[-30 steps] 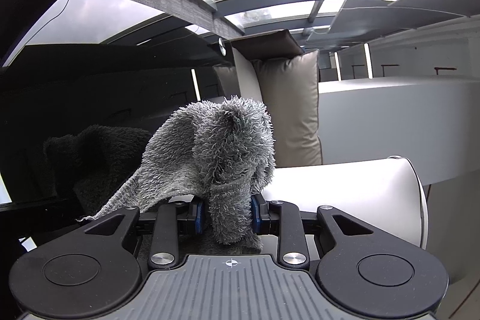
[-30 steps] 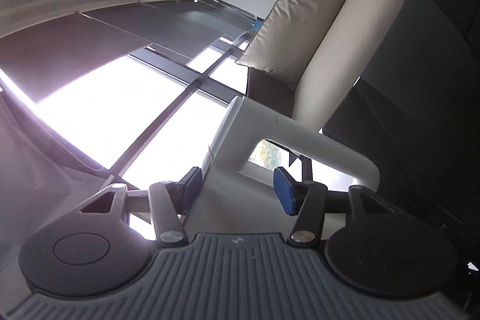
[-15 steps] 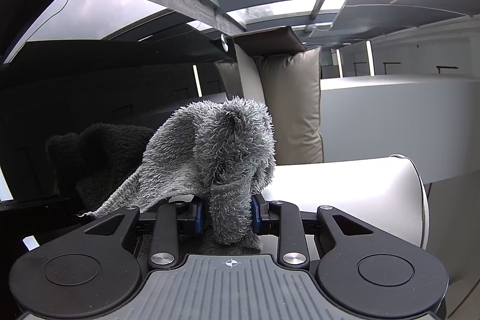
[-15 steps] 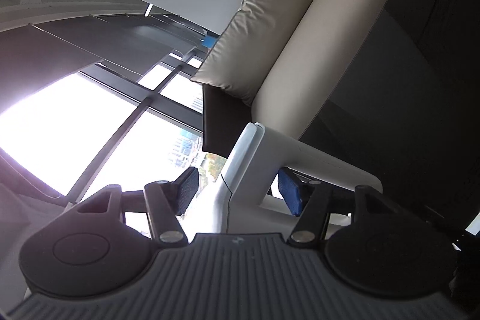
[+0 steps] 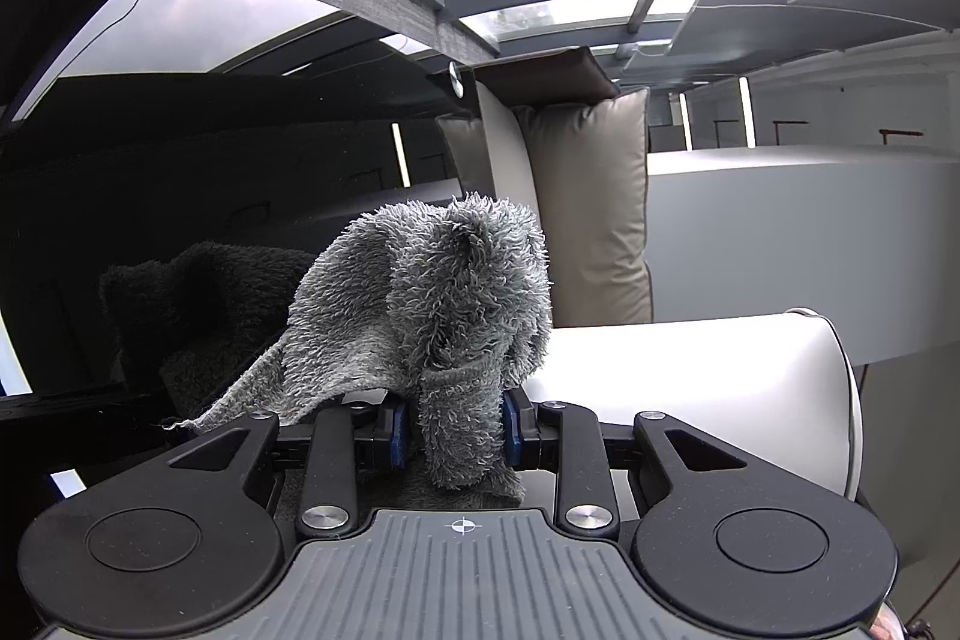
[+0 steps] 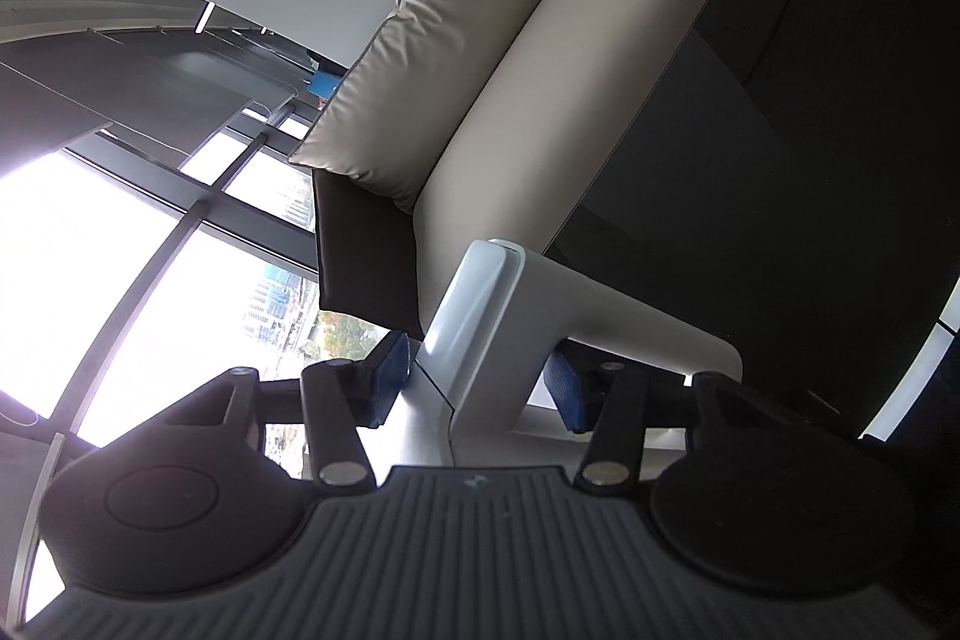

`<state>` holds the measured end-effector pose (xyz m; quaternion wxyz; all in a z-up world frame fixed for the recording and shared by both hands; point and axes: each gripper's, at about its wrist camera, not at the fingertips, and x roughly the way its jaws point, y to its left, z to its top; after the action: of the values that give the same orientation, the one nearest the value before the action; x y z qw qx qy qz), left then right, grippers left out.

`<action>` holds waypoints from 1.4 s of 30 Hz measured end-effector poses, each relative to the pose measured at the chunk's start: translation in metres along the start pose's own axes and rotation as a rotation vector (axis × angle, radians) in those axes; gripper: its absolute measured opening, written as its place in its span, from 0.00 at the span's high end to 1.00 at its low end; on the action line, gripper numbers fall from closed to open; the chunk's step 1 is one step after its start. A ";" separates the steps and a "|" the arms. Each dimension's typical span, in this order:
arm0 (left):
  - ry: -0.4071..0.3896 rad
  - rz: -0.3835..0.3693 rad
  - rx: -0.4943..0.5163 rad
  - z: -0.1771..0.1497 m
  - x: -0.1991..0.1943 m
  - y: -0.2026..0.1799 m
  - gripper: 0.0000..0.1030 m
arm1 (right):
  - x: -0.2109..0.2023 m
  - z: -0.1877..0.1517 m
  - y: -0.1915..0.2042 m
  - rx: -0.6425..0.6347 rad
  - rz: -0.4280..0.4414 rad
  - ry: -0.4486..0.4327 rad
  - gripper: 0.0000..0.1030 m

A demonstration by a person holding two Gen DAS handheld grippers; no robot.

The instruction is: Clean container

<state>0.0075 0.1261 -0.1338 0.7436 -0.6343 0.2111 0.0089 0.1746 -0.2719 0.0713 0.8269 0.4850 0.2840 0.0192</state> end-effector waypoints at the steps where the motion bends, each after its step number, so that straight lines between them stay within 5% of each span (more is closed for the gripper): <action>1: 0.001 0.000 0.000 0.000 0.001 0.000 0.75 | 0.001 0.000 0.001 -0.013 -0.002 0.002 0.48; 42: 0.002 0.005 0.073 0.000 0.004 -0.013 0.76 | 0.025 0.033 0.020 -0.218 0.046 0.259 0.47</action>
<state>0.0145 0.1222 -0.1233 0.7661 -0.6061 0.2139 0.0024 0.2167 -0.2798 0.0889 0.8303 0.3924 0.3735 0.1311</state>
